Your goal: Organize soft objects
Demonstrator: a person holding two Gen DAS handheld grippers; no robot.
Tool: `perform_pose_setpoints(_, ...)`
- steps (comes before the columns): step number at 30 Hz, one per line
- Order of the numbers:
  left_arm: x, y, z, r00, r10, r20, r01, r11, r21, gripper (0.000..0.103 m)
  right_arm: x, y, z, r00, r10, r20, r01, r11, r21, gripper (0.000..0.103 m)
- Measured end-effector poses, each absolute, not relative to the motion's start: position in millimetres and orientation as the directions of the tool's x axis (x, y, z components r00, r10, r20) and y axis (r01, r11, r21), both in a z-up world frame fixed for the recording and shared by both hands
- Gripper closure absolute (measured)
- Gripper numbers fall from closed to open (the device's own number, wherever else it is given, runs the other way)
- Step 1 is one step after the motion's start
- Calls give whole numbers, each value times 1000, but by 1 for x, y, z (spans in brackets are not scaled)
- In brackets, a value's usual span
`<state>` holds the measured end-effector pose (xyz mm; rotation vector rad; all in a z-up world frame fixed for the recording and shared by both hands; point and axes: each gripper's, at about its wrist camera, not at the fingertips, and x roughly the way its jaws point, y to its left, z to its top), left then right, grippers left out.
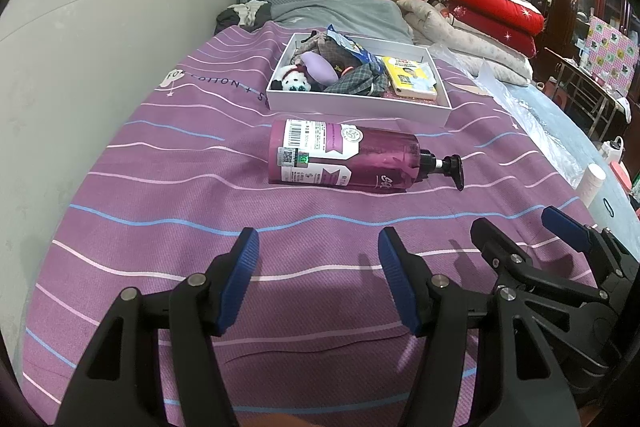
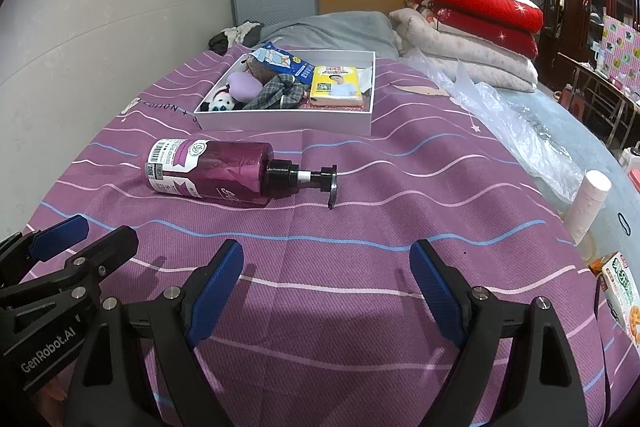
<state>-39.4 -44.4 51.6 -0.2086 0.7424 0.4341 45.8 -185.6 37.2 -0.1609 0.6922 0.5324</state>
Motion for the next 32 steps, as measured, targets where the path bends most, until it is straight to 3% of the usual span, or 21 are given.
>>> perform_pose_setpoints(26, -37, -43, 49, 644, 318, -696, -447, 895, -5, 40, 50, -184, 33, 624, 411, -664, -517, 855, 42, 17)
perform_pose_setpoints(32, -36, -42, 50, 632, 263, -729, -415, 909, -32, 40, 54, -185, 32, 574, 396, -717, -519, 853, 56, 17)
